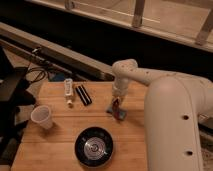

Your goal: Place the pepper on the white sponge

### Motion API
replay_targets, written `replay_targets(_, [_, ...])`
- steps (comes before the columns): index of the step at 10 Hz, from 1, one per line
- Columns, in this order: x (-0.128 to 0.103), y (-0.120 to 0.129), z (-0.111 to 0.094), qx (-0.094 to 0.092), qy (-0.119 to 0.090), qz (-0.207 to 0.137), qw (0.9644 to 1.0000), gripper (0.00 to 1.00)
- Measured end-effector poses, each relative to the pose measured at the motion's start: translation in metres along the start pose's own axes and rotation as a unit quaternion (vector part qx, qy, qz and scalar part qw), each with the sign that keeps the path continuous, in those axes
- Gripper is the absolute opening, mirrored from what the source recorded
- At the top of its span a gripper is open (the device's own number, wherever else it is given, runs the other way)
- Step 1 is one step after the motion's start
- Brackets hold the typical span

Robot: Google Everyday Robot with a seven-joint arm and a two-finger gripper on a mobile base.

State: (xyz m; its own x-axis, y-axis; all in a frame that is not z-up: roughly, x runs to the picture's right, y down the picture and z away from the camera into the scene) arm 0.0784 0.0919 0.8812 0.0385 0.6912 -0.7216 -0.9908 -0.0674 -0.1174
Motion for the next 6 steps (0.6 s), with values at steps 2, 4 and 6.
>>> replay_targets(2, [0.0011,-0.005,0.0078,0.001,0.008,0.008,0.9999,0.71])
replay_targets(4, [0.0029,-0.0083,0.0049,-0.001,-0.003,0.012,0.9999,0.8])
replay_targets(6, [0.0001,-0.0045,0.0003,-0.002,-0.009,0.009,0.9999,0.67])
